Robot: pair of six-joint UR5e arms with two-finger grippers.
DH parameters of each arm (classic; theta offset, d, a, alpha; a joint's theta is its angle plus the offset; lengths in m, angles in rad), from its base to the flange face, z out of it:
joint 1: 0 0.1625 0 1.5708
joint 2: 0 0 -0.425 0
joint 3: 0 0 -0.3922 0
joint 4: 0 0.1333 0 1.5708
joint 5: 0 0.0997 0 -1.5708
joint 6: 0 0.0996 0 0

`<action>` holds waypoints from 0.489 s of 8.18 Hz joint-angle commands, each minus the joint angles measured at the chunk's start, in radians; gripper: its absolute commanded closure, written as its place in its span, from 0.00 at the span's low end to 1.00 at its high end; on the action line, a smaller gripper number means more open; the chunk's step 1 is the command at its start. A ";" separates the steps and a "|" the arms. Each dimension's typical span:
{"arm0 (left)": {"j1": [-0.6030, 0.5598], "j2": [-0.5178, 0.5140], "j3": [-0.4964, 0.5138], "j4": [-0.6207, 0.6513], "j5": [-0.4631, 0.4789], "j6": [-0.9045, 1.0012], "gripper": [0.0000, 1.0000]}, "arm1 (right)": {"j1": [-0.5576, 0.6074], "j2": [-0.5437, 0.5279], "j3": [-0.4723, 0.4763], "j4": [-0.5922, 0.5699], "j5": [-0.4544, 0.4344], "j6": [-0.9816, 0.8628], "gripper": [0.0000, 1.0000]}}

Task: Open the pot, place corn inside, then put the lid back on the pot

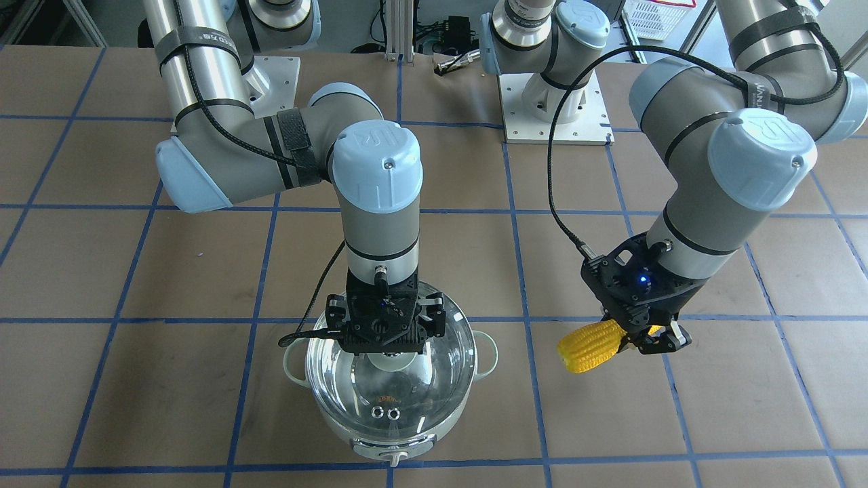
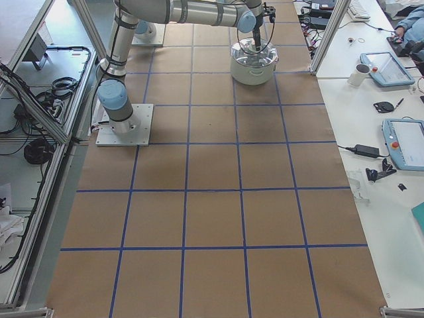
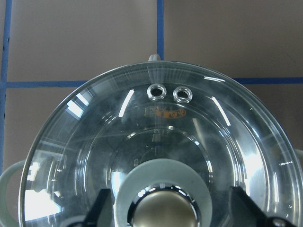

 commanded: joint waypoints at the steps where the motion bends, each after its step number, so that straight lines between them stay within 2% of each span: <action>1: 0.000 0.000 0.000 0.000 -0.001 -0.006 1.00 | 0.000 0.004 0.001 0.000 0.000 0.017 0.15; 2: -0.002 0.000 0.000 0.000 -0.001 -0.009 1.00 | 0.000 0.004 0.001 0.000 0.002 0.024 0.20; 3: -0.002 0.001 0.000 -0.001 -0.001 -0.009 1.00 | 0.000 0.004 0.001 0.000 0.005 0.035 0.32; 4: -0.002 0.001 0.000 -0.001 -0.001 -0.009 1.00 | 0.000 0.006 0.001 0.000 0.008 0.041 0.34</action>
